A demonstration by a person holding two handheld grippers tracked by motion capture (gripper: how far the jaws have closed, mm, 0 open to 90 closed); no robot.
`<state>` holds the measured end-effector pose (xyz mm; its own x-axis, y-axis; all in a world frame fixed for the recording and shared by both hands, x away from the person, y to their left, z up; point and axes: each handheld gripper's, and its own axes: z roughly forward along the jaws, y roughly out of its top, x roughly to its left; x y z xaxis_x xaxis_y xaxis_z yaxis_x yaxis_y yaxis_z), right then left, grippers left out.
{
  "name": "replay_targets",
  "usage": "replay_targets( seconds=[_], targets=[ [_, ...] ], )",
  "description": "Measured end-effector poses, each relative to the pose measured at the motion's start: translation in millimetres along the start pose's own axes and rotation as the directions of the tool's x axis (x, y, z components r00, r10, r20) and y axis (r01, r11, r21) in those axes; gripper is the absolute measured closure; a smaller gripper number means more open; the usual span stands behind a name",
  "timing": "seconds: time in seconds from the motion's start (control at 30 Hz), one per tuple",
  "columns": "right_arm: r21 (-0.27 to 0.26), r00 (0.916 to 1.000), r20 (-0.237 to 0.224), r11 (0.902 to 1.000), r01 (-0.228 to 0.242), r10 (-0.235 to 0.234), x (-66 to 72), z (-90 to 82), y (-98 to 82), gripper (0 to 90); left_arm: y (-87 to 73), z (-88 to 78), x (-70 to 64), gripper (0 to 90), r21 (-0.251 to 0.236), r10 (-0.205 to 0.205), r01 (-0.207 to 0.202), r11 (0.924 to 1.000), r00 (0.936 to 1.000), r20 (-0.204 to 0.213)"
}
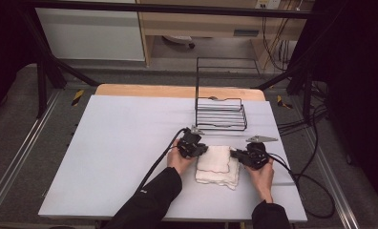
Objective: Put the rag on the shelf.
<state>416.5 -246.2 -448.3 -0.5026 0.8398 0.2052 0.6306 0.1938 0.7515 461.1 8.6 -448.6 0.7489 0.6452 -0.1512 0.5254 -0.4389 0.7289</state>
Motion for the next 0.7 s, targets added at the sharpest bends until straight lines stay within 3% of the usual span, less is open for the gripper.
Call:
replay_targets(
  seconds=[0.13, 0.7],
  targets=[
    [-0.029, 0.9998, 0.009, 0.9994, 0.018, -0.017, 5.3, -3.4, 0.7, 80.8, -3.3, -4.9, 0.8, 80.9, -0.039, -0.019, 0.019, 0.9991, 0.9998, 0.003],
    [-0.116, 0.9980, 0.004, 0.9912, 0.064, -0.064, 21.2, -23.8, 5.9, 81.2, -4.0, -30.9, -4.1, 81.1, -0.141, 0.003, -0.003, 0.9900, 1.0000, 0.004]
  ],
)
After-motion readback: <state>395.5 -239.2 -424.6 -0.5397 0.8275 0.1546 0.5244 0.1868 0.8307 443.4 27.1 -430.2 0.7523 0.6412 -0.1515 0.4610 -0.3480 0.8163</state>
